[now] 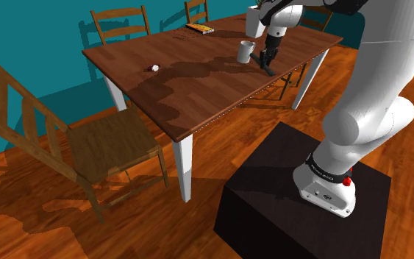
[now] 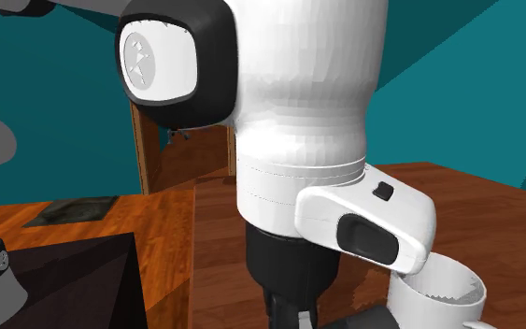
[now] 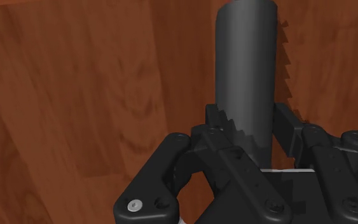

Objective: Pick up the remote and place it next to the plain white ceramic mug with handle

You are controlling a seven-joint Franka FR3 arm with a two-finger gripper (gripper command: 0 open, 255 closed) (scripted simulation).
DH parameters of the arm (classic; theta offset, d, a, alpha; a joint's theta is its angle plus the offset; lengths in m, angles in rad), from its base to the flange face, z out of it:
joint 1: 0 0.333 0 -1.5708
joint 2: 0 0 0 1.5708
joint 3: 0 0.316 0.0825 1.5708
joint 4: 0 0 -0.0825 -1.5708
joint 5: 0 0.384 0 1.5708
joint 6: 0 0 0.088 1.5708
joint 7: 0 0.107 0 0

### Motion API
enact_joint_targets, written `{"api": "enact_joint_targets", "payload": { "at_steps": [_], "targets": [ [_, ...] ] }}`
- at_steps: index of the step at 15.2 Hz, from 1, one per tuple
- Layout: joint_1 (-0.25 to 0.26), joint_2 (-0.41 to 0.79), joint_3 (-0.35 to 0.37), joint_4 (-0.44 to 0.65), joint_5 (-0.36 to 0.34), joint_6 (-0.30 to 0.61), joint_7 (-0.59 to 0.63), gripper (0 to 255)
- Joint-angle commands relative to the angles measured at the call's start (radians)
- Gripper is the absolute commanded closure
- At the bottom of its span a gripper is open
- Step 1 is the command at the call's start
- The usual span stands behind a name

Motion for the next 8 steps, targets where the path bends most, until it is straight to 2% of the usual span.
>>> {"api": "enact_joint_targets", "payload": {
  "at_steps": [1,7,8],
  "targets": [
    [0.000,0.006,0.001,-0.010,0.002,0.012,-0.001,255],
    [0.000,0.006,0.001,-0.010,0.002,0.012,-0.001,255],
    [0.000,0.006,0.001,-0.010,0.002,0.012,-0.001,0]
  ]
}}
